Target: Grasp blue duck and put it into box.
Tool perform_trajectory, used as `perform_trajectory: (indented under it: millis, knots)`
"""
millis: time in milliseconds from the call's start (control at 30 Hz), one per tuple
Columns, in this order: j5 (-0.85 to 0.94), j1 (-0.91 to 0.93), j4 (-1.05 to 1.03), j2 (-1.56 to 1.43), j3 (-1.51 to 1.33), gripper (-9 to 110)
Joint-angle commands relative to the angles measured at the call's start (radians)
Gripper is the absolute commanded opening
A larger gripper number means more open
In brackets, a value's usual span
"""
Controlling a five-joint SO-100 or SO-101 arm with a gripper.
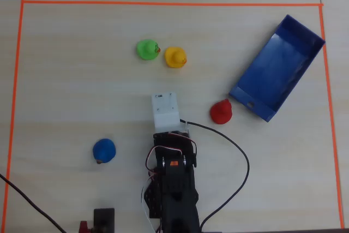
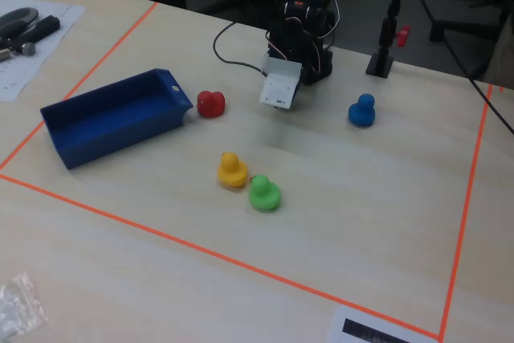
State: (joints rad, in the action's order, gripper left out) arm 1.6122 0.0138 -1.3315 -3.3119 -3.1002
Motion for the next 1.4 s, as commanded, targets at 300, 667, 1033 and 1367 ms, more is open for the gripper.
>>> perform_trajectory:
  millis: [300, 667, 1033, 1367]
  knots:
    - [-0.003, -0.006, -0.017, 0.0, -0.011, 1]
    - [-0.003, -0.051, -0.015, 0.0, -0.011, 0]
    - [-0.006, -0.126, 0.006, 0.002, -0.006, 0]
    - [-0.318, -0.617, 0.138, 0.646, 0.517, 12]
